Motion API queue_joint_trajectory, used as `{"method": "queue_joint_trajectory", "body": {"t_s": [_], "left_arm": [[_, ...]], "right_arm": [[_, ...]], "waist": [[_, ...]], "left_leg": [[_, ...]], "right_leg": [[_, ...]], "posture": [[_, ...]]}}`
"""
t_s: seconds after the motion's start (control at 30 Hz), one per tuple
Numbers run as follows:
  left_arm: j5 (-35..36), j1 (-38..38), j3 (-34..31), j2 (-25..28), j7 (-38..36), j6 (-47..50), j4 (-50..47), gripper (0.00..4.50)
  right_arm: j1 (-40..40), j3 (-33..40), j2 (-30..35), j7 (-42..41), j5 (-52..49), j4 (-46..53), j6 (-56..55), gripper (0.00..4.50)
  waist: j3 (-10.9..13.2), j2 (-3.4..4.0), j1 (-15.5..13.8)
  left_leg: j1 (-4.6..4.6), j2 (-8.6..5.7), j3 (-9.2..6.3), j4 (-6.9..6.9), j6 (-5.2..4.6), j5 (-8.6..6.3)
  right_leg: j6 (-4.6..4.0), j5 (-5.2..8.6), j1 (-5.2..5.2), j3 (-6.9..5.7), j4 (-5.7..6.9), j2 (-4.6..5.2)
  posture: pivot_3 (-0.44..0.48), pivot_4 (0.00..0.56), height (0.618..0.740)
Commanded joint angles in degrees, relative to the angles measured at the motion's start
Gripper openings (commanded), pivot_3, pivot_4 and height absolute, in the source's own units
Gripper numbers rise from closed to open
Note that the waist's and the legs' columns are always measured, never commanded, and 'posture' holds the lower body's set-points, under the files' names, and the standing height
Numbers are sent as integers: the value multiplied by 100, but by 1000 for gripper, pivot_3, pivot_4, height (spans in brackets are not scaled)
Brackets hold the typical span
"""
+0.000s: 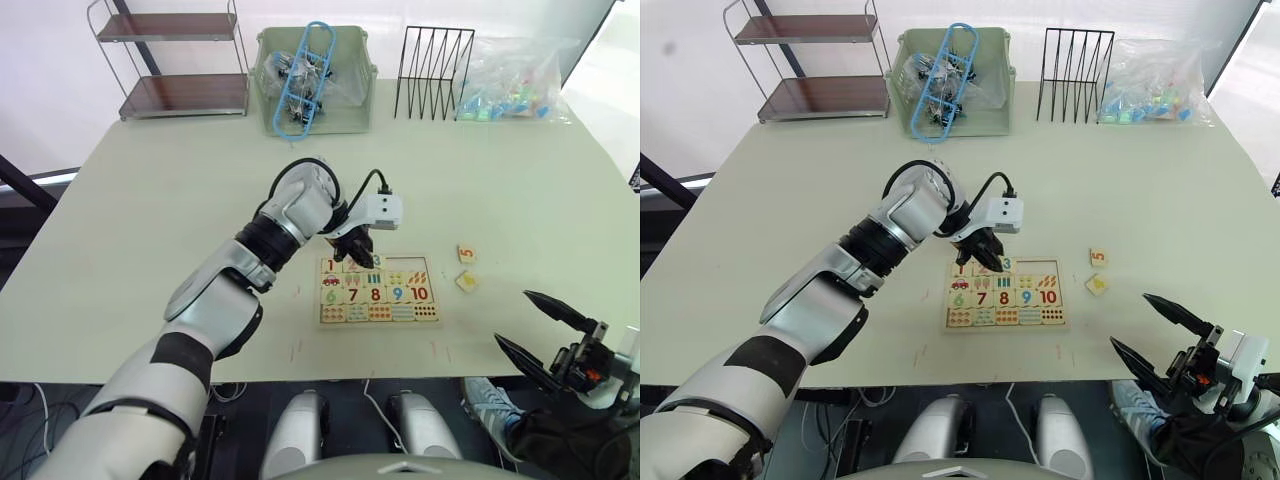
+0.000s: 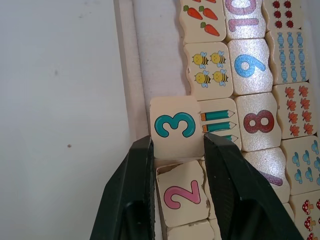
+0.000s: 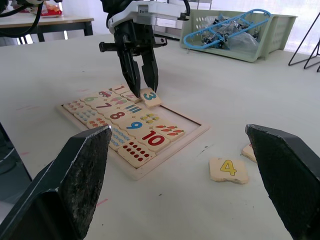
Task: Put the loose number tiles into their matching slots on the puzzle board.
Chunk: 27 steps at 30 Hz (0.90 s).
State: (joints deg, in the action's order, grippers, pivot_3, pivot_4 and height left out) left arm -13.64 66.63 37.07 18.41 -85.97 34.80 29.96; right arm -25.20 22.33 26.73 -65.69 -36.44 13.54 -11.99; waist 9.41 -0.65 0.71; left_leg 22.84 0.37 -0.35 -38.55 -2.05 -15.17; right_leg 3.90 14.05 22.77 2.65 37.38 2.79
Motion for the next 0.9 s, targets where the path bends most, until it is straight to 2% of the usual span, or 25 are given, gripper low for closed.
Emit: {"method": "queue_joint_trajectory", "body": {"t_s": [0.03,0.4,0.9], "left_arm": [[-27,-5,22,33,19,145,-289,918],[-95,-188,144,72,153,337,-592,918],[-84,-193,180,58,323,401,-515,918]], "right_arm": [[-14,27,14,26,-44,208,-104,4500],[35,-2,-8,0,-26,136,-134,4500],[23,-20,-2,-31,-34,42,-208,4500]], "waist": [[0,0,-1],[0,0,-2],[0,1,-4]], "left_leg": [[0,0,0,0,0,0],[0,0,0,0,0,0],[-2,0,0,0,0,0]], "right_leg": [[0,0,0,0,0,0],[0,0,0,1,0,0],[0,0,0,1,3,1]], "posture": [[0,150,740],[0,150,740],[0,150,740]]}}
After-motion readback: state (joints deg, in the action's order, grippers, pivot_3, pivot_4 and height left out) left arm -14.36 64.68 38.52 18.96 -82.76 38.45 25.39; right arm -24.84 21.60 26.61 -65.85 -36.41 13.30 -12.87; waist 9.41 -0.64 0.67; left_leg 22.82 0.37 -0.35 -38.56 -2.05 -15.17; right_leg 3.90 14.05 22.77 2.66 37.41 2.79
